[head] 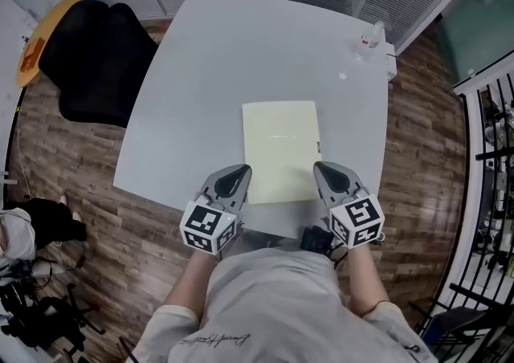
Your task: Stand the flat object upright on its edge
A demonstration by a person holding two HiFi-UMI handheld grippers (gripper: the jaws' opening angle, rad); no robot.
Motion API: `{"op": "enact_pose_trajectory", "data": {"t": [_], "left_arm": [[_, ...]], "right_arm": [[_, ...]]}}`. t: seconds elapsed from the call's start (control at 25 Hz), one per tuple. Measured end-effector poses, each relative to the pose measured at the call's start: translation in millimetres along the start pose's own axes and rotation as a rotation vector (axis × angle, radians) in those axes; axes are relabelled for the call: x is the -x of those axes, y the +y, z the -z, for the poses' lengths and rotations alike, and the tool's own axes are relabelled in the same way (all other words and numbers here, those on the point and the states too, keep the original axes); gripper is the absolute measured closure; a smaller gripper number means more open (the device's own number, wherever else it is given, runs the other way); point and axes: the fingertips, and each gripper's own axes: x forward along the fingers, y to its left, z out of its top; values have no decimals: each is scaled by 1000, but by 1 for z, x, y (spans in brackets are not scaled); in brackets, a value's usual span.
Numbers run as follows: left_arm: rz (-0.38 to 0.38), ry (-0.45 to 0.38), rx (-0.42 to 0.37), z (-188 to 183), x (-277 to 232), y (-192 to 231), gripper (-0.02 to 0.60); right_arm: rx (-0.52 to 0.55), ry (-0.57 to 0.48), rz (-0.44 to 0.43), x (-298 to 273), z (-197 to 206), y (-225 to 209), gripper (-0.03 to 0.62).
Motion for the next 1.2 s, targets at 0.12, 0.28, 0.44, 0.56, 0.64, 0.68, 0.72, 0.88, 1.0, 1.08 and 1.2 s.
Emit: {"op": "enact_pose_trajectory", "data": {"t": [0.12,0.28,0.44,0.56,0.64,0.68,0.72,0.88,1.0,1.08,1.2], "left_arm": [[6,16,2,2,-7,5,569],[17,54,2,10,-12,8,569],[14,81,12,19,-17,11,569],[6,98,12,23,-18,17,569],[4,108,15,25,-15,21,569],[3,113,19,26,-12,23,569],[2,117,25,29,-11,23,569],[-8,129,46,36,-11,29,569],[-7,142,57,43,-12,32,569],[-5,155,59,48,-14,33,569],[-9,168,65,54,-18,37,569]], "right_arm": [[-8,10,7,-7,1,-5,569],[-14,31,8,-14,6,-8,569],[-30,50,17,-17,16,-15,569],[-39,60,29,-19,22,-21,569],[-64,64,14,-23,13,-11,569],[-93,65,-7,-24,1,1,569],[-110,68,-18,-25,-5,8,569],[-45,90,39,-21,29,-22,569],[-54,101,47,-21,33,-26,569],[-59,112,52,-22,37,-29,569],[-67,129,57,-23,44,-33,569]]}}
